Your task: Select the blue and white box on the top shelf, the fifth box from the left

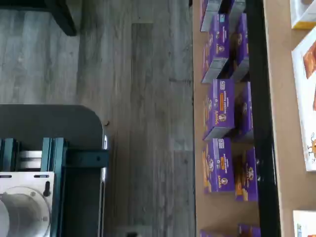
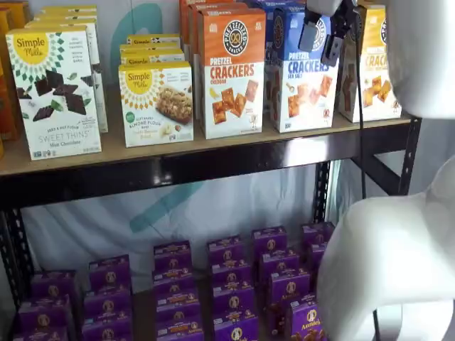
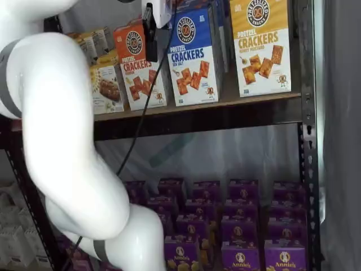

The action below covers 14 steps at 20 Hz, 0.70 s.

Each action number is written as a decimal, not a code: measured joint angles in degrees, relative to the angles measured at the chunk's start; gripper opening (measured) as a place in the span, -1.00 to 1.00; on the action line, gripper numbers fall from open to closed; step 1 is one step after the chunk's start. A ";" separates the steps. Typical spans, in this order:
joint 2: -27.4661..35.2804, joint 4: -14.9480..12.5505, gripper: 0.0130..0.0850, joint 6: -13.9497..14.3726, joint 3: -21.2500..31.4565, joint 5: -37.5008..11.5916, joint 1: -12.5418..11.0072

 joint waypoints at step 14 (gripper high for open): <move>4.21 3.49 1.00 -2.19 -6.62 4.62 -4.50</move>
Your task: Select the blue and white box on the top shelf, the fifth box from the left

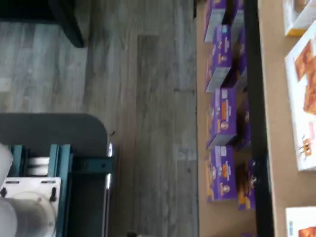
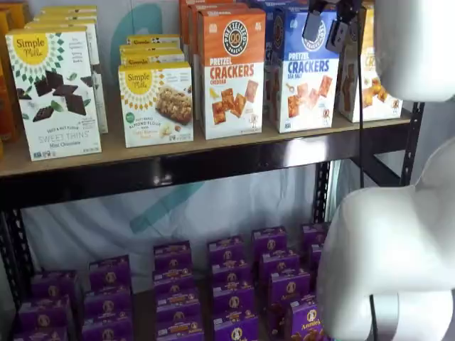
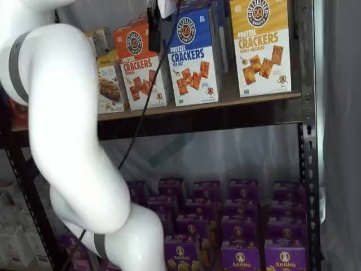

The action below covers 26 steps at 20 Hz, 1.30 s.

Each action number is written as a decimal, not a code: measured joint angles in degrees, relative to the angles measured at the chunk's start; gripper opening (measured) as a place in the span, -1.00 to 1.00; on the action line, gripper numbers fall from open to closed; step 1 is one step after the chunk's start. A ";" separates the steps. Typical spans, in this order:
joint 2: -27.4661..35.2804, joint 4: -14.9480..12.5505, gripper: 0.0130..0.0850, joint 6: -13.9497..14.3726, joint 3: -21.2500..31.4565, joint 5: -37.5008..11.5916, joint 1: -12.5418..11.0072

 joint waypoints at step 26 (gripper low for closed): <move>8.53 5.91 1.00 1.19 -8.73 -16.63 -0.86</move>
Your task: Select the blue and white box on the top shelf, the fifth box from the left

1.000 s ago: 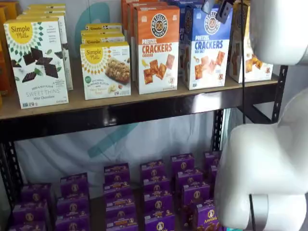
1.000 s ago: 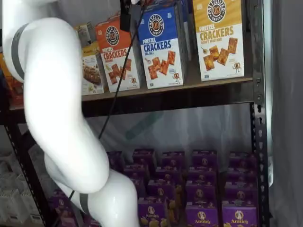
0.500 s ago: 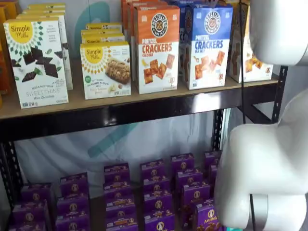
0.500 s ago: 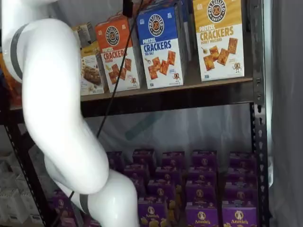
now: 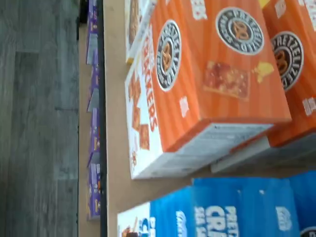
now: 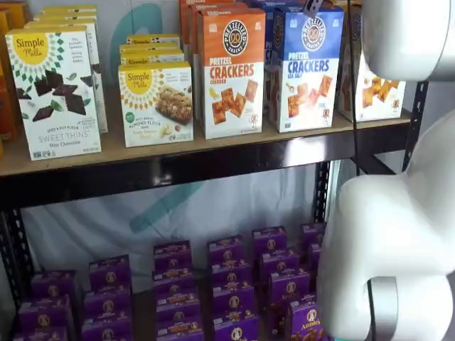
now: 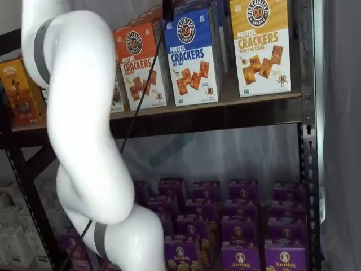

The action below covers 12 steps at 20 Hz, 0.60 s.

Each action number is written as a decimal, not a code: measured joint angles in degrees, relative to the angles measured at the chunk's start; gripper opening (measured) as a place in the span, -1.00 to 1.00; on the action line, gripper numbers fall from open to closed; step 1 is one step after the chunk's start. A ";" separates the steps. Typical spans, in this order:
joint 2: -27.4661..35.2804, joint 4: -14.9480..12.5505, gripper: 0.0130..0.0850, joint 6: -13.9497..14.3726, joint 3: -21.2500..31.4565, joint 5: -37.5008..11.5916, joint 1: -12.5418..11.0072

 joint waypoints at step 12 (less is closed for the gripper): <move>5.04 -4.00 1.00 -2.19 -2.45 -0.51 0.45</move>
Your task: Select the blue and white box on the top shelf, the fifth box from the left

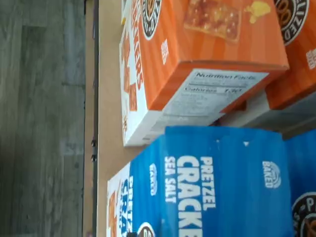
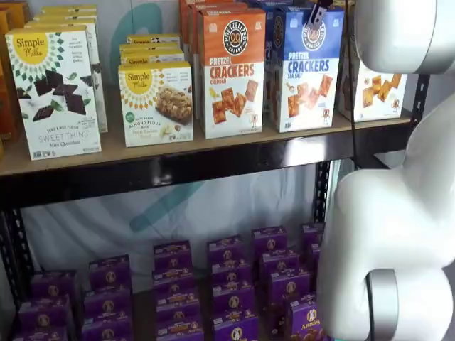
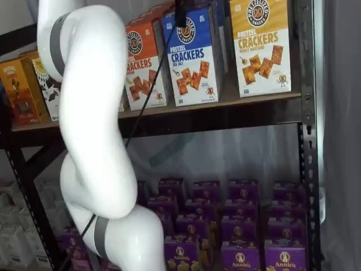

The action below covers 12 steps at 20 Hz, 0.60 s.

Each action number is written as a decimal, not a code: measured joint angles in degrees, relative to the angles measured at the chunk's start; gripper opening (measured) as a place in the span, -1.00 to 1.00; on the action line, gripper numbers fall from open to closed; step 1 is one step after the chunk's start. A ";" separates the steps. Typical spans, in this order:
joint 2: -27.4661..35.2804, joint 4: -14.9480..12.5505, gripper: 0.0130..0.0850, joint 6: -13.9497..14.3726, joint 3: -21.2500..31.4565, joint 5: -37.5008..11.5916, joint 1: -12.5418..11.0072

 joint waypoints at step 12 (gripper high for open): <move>1.64 -5.57 1.00 -1.05 -0.49 3.83 1.23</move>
